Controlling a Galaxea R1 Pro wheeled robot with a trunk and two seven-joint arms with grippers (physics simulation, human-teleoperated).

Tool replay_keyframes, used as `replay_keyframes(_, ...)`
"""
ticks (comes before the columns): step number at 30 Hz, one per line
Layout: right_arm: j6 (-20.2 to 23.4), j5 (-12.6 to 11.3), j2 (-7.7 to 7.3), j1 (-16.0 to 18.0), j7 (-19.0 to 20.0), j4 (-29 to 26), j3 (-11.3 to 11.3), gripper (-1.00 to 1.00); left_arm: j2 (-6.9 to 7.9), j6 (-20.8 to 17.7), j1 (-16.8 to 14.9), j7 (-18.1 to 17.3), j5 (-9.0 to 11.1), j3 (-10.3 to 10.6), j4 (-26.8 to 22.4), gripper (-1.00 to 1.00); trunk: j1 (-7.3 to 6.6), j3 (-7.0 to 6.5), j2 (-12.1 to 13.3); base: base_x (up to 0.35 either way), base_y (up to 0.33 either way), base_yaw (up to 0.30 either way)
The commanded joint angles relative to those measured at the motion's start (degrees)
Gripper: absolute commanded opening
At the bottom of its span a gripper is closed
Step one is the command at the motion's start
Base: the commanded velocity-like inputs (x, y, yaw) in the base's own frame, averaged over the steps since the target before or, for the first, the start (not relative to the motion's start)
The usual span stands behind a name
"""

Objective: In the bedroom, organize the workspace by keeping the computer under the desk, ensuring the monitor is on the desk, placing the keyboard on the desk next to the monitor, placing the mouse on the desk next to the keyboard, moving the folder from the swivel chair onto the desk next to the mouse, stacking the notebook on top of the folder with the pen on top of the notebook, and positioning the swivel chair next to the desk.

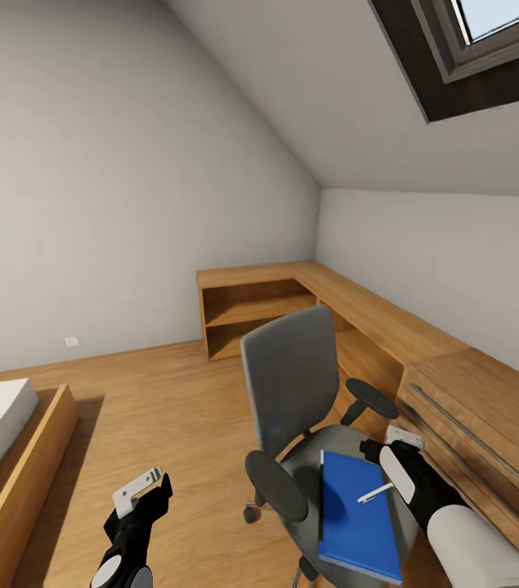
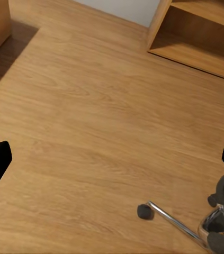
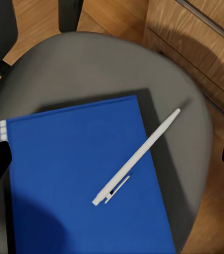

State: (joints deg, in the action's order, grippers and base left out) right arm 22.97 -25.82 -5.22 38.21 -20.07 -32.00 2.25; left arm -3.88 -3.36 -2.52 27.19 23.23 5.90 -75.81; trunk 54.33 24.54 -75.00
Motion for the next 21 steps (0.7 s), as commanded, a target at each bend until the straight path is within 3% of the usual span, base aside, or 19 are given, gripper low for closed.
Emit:
replay_keyframes(1,0.2,-0.5,-0.08,0.0,-0.4,-0.1,0.2,1.00,0.01,-0.3,0.0,0.3,0.2,0.1,-0.1,1.00,0.23,0.25,-0.5,0.000,0.000,0.000)
replay_keyframes(21,0.2,-0.5,-0.14,0.1,-0.4,-0.1,0.2,1.00,-0.16,-0.3,0.0,0.4,0.1,0.1,0.1,1.00,4.62,3.84,-8.5,0.000,0.000,0.000)
